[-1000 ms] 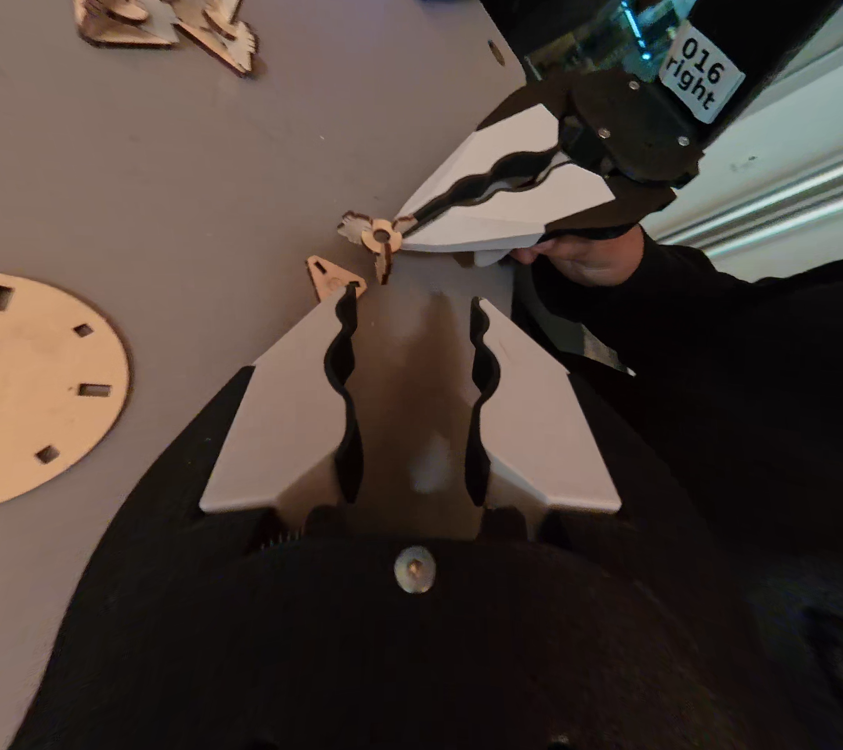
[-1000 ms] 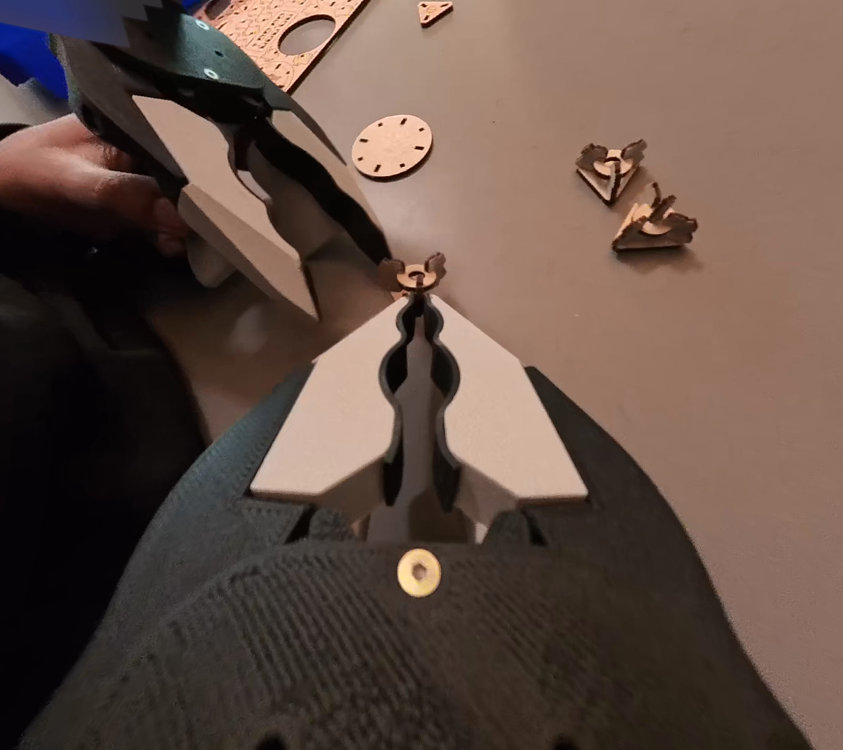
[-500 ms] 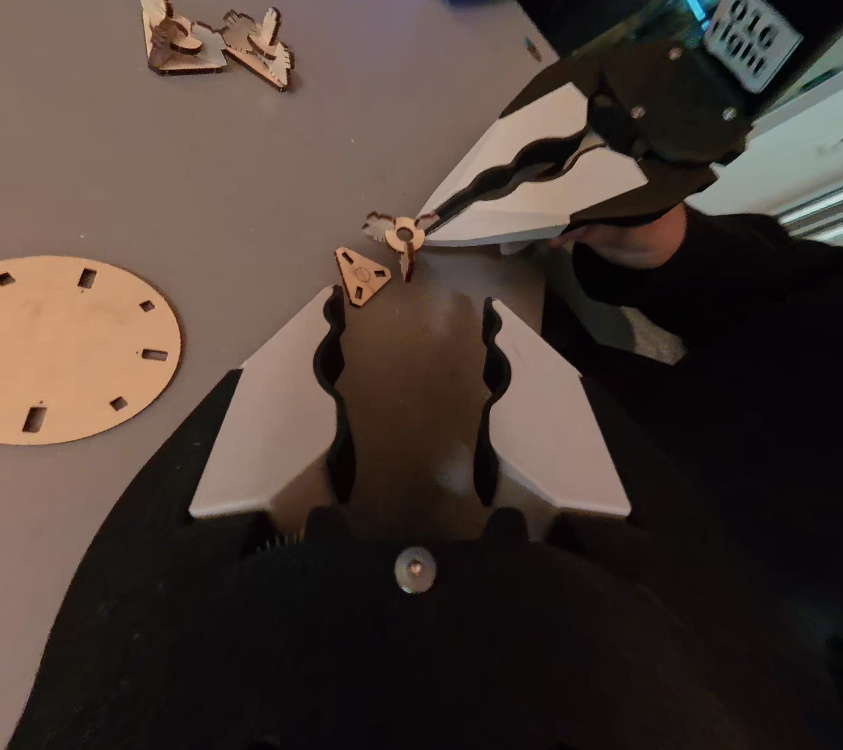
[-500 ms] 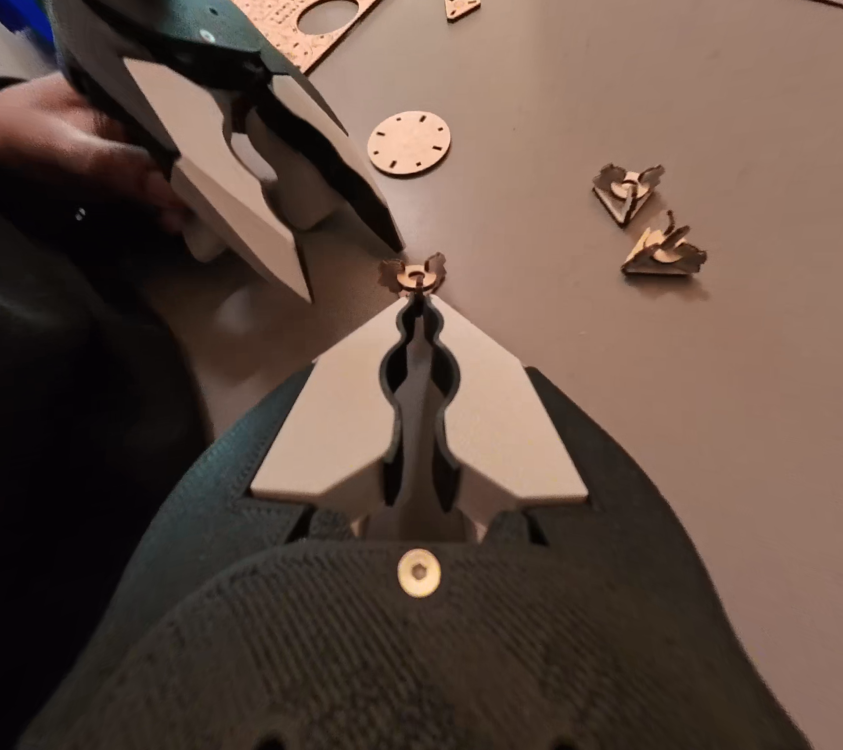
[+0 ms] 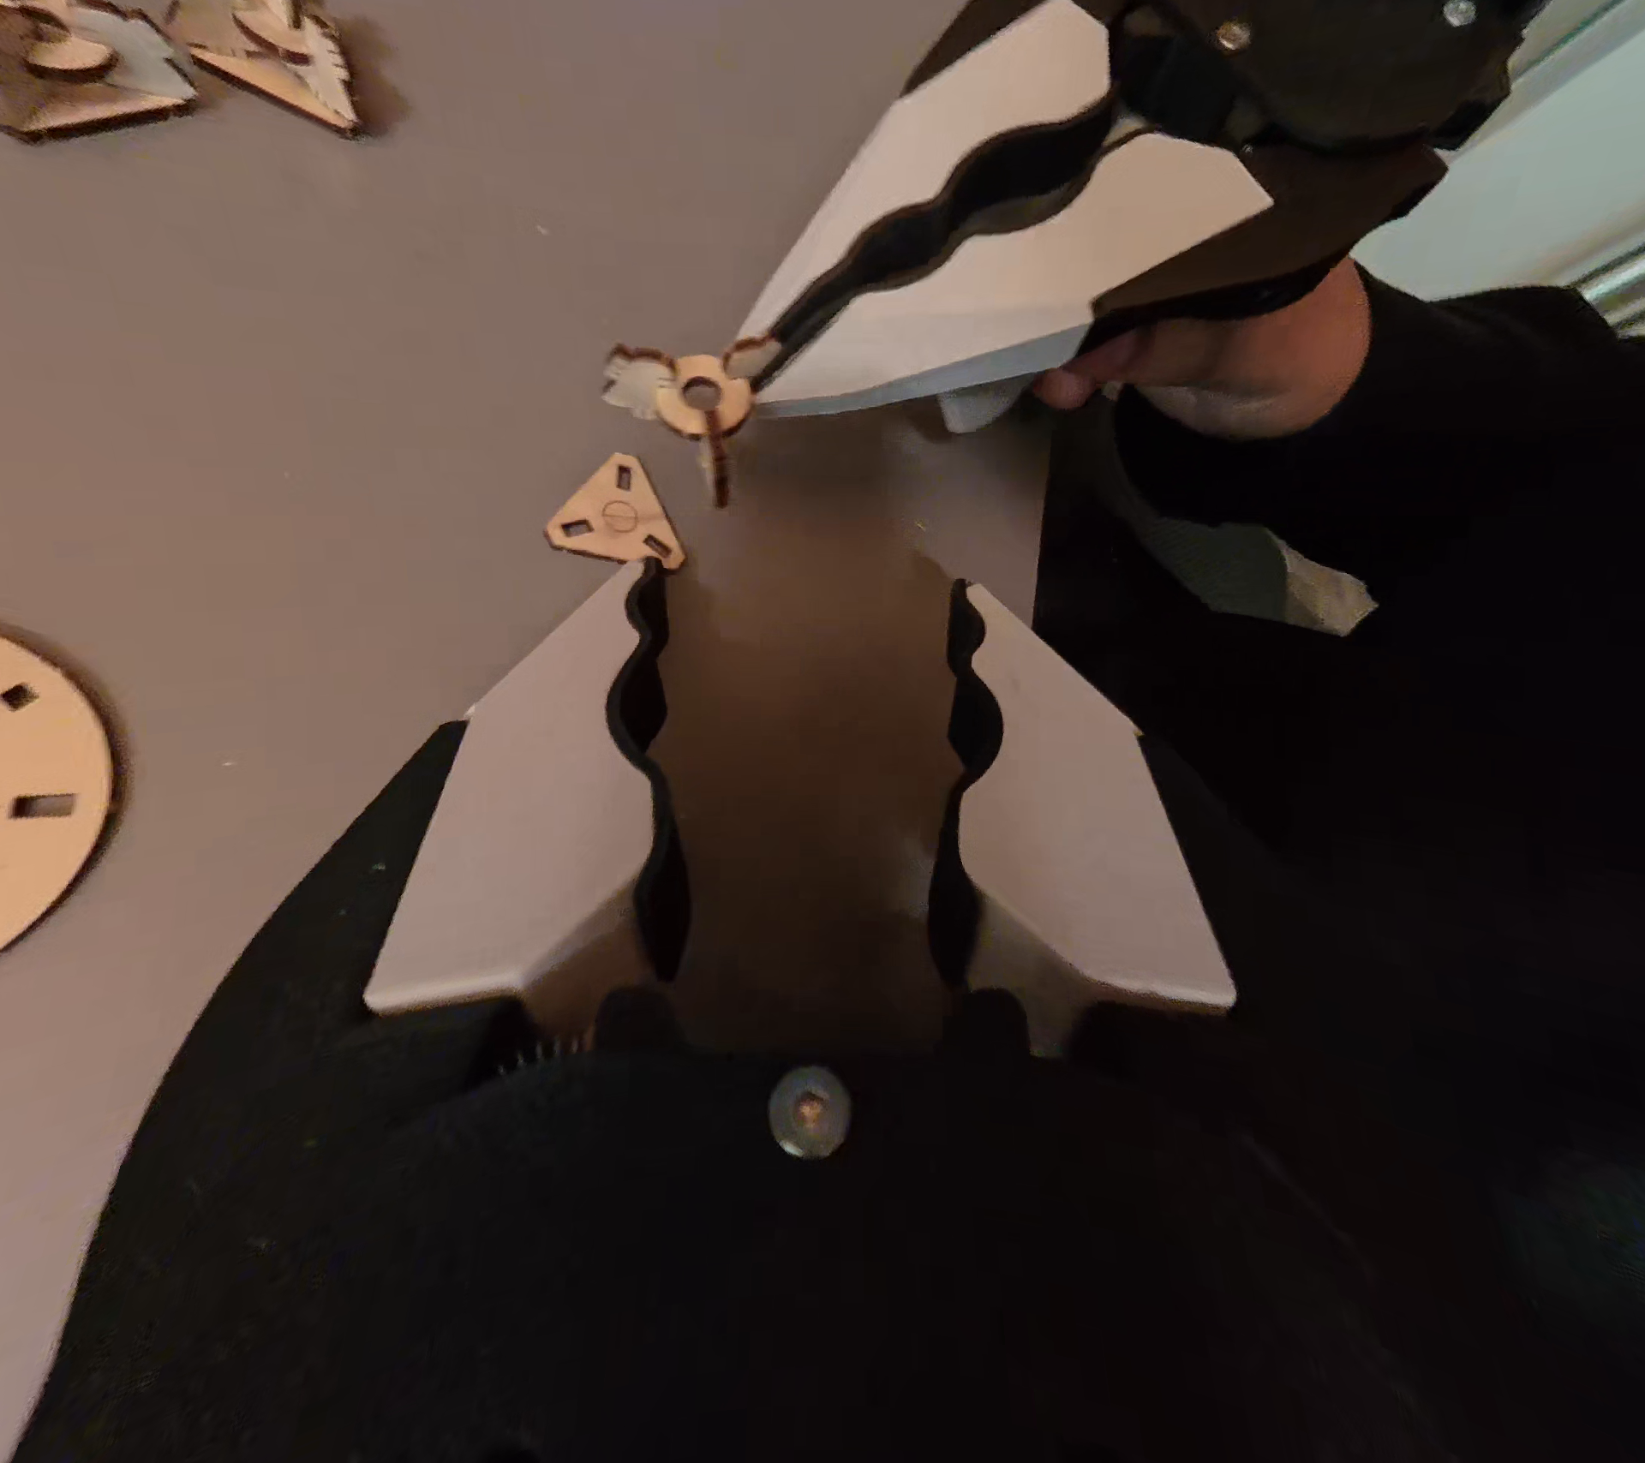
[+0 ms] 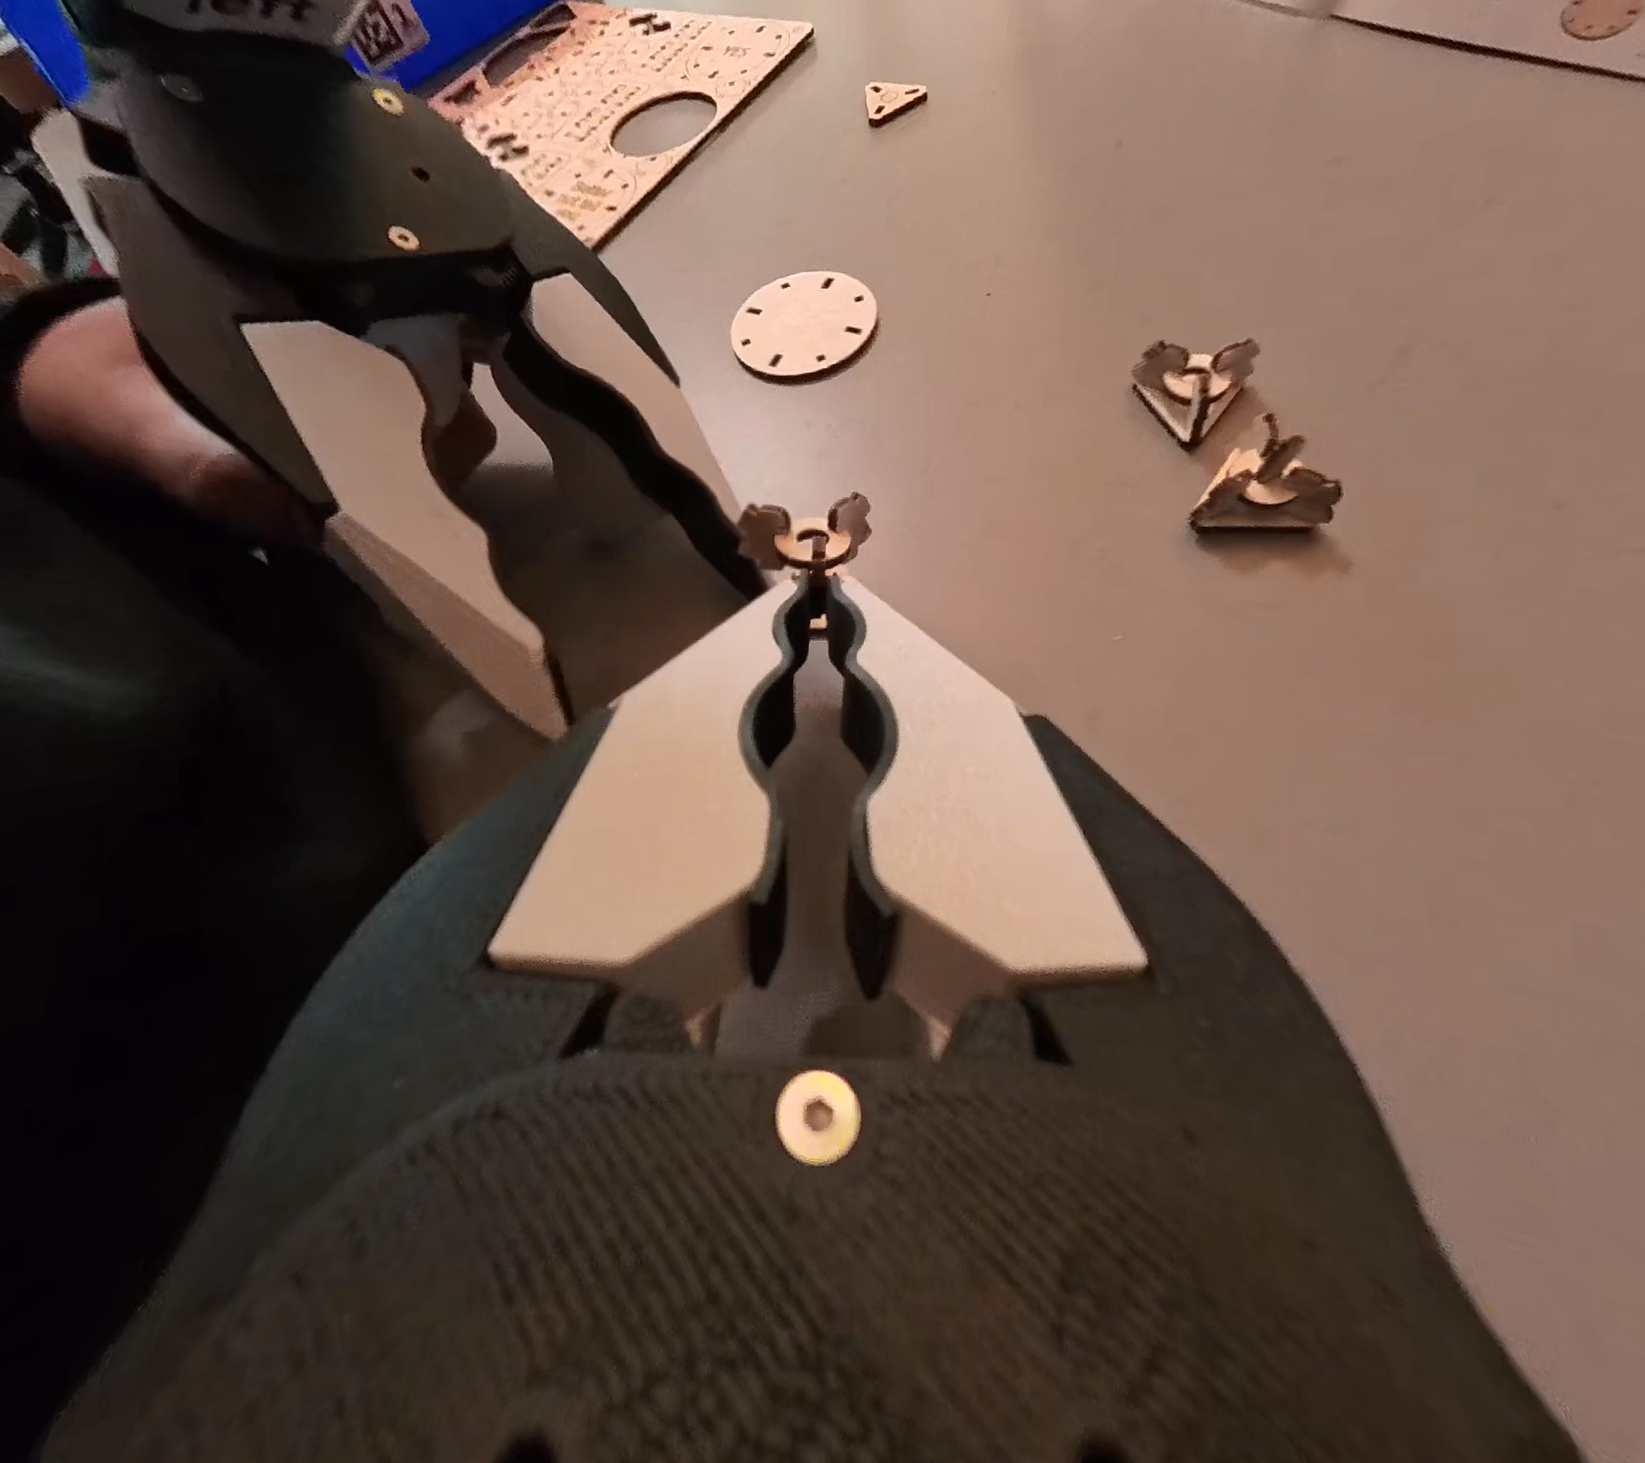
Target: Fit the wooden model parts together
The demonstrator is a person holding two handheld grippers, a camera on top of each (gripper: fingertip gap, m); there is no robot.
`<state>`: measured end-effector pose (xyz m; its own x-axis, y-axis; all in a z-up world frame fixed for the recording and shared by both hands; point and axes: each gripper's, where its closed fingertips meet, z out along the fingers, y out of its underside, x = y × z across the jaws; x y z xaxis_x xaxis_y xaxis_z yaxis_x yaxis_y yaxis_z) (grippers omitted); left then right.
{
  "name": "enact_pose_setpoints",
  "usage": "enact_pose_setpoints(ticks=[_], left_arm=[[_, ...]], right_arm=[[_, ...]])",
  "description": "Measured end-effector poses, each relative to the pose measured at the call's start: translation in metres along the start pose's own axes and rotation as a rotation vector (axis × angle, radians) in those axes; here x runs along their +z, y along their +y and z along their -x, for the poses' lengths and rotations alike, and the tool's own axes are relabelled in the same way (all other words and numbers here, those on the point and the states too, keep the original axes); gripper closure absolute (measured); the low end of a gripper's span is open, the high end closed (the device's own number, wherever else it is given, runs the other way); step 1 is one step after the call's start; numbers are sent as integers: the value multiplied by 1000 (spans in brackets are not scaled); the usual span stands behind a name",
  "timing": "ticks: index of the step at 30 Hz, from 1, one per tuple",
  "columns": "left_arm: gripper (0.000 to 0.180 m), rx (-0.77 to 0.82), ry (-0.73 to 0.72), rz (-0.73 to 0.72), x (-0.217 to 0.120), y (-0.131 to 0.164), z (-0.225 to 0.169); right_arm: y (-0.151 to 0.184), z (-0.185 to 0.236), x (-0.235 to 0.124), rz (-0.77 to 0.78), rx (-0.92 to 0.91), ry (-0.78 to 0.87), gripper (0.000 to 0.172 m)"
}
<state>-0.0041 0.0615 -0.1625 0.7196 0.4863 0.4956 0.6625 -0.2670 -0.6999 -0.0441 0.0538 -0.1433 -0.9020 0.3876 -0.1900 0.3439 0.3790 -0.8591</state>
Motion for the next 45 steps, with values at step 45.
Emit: enact_pose_setpoints(ticks=[45], left_arm=[[143, -233, 96, -105, -34, 4, 20]], right_arm=[[15, -1, 22, 231, -439, -529, 171]])
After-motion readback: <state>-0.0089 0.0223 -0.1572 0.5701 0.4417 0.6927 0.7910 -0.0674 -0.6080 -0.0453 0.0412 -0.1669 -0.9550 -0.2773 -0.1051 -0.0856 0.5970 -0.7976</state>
